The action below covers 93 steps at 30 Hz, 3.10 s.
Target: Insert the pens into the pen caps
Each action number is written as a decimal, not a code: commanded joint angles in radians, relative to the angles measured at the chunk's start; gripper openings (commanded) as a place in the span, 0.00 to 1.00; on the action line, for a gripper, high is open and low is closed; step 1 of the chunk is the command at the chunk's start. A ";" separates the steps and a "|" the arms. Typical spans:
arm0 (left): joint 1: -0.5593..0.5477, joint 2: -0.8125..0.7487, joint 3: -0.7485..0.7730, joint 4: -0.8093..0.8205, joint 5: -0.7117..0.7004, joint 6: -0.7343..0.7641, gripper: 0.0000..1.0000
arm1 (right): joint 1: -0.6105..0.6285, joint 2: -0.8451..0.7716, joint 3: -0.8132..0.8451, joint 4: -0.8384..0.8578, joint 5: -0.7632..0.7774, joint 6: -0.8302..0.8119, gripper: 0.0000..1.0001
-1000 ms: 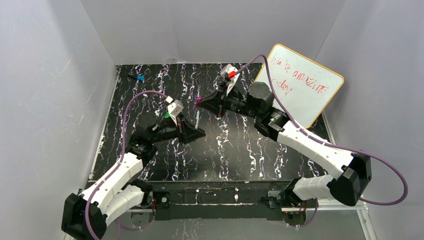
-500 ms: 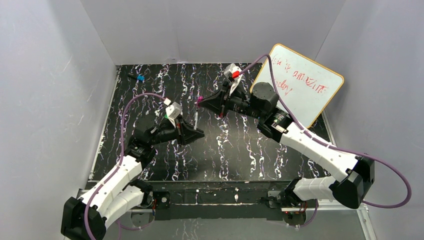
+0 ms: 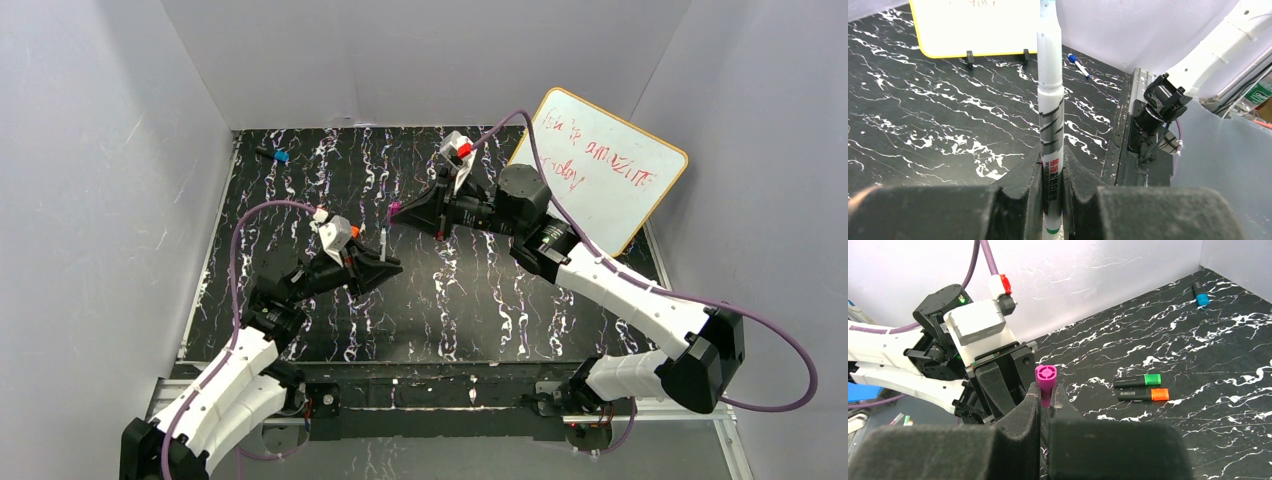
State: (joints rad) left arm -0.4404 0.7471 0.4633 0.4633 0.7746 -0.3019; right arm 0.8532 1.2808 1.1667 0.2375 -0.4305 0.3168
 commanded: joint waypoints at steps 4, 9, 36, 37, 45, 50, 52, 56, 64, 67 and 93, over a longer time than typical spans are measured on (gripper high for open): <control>0.000 -0.006 -0.015 0.018 -0.013 0.036 0.00 | 0.003 0.013 0.020 0.062 -0.060 0.030 0.01; -0.017 0.015 -0.006 -0.011 -0.009 0.056 0.00 | 0.002 0.015 0.036 0.072 -0.076 0.031 0.01; -0.031 -0.013 -0.015 -0.003 -0.001 0.050 0.00 | 0.003 0.011 0.005 0.094 -0.074 0.038 0.01; -0.031 -0.013 -0.014 -0.003 0.001 0.050 0.00 | 0.003 0.012 0.006 0.094 -0.076 0.039 0.01; -0.031 -0.017 -0.007 -0.011 -0.009 0.064 0.00 | 0.002 0.030 0.005 0.097 -0.092 0.050 0.01; -0.031 -0.013 0.000 -0.016 -0.011 0.072 0.00 | 0.003 0.040 0.001 0.109 -0.110 0.067 0.01; -0.031 -0.021 -0.002 -0.023 -0.018 0.076 0.00 | 0.003 0.041 -0.001 0.109 -0.110 0.070 0.01; -0.032 -0.033 0.005 -0.044 -0.045 0.098 0.00 | 0.003 0.041 -0.008 0.109 -0.112 0.071 0.01; -0.031 -0.039 0.015 -0.081 -0.073 0.132 0.00 | 0.004 0.032 -0.011 0.107 -0.115 0.070 0.01; -0.031 -0.042 0.017 -0.084 -0.085 0.138 0.00 | 0.004 0.030 -0.011 0.102 -0.116 0.066 0.01; -0.032 -0.004 0.022 -0.065 -0.052 0.113 0.00 | 0.005 -0.020 -0.060 0.160 -0.046 0.043 0.01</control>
State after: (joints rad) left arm -0.4671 0.7536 0.4686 0.4019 0.7029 -0.1844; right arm 0.8532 1.3075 1.1137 0.3214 -0.5098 0.3851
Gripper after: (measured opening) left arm 0.105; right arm 0.064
